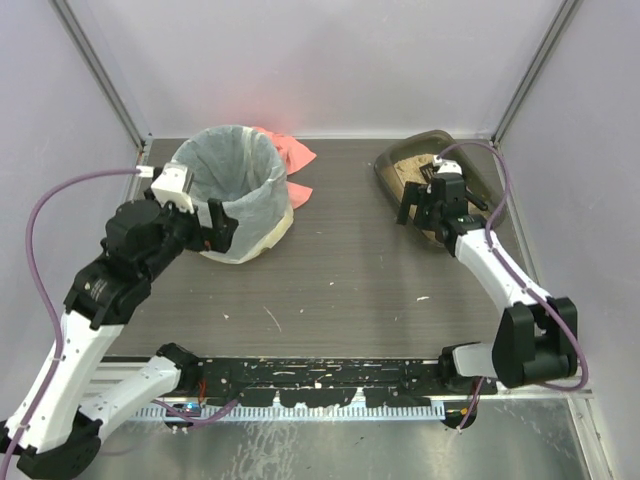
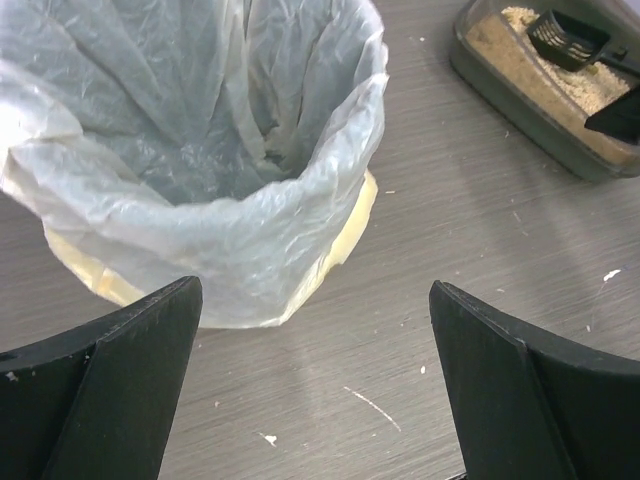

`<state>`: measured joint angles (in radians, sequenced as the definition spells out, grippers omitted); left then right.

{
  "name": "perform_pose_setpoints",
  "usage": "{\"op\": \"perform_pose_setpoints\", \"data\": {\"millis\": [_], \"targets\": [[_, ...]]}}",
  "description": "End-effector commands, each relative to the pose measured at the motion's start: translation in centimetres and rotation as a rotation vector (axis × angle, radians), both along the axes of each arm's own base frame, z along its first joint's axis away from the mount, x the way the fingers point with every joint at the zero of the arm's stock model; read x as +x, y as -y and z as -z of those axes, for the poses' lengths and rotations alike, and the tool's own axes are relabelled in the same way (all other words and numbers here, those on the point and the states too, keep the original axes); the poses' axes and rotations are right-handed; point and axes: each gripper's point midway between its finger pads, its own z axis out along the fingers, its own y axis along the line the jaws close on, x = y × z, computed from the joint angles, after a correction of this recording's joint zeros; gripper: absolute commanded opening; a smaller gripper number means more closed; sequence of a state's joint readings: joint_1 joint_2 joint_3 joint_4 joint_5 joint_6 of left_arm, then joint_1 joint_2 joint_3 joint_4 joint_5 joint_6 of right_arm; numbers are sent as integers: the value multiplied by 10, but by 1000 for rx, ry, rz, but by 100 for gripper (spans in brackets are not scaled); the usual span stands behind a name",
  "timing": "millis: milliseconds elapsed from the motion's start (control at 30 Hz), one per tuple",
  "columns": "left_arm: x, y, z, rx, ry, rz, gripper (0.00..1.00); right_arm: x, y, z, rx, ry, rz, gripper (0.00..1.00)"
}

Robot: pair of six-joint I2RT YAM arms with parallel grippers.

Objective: Clean the litter box

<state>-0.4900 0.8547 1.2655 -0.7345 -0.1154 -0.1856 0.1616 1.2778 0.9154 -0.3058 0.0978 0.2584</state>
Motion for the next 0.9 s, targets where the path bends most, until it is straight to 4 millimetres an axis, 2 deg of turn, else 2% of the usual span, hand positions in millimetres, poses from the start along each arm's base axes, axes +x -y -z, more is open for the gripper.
{"op": "perform_pose_setpoints", "data": {"millis": [0, 167, 233, 333, 500, 667, 867], "targets": [[1, -9, -10, -32, 122, -37, 98, 41, 0, -19, -70, 103, -46, 94], [-7, -15, -2, -44, 139, -45, 98, 66, -3, -2, -110, 67, -83, 90], [-10, -15, -2, -56, 156, -39, 98, 71, -11, 6, -100, 44, -126, 87], [-13, -18, -2, -68, 178, -48, 98, 71, -24, 16, -56, 16, -187, 83], [-13, -19, 0, -52, 171, -47, 98, 72, -33, 33, -27, -34, -224, 81], [-11, -20, 4, -37, 158, -53, 98, 69, -51, 42, 27, -56, -289, 72], [-11, -15, 6, -44, 150, -33, 98, 65, -65, 57, -14, -85, -321, 63]]}}
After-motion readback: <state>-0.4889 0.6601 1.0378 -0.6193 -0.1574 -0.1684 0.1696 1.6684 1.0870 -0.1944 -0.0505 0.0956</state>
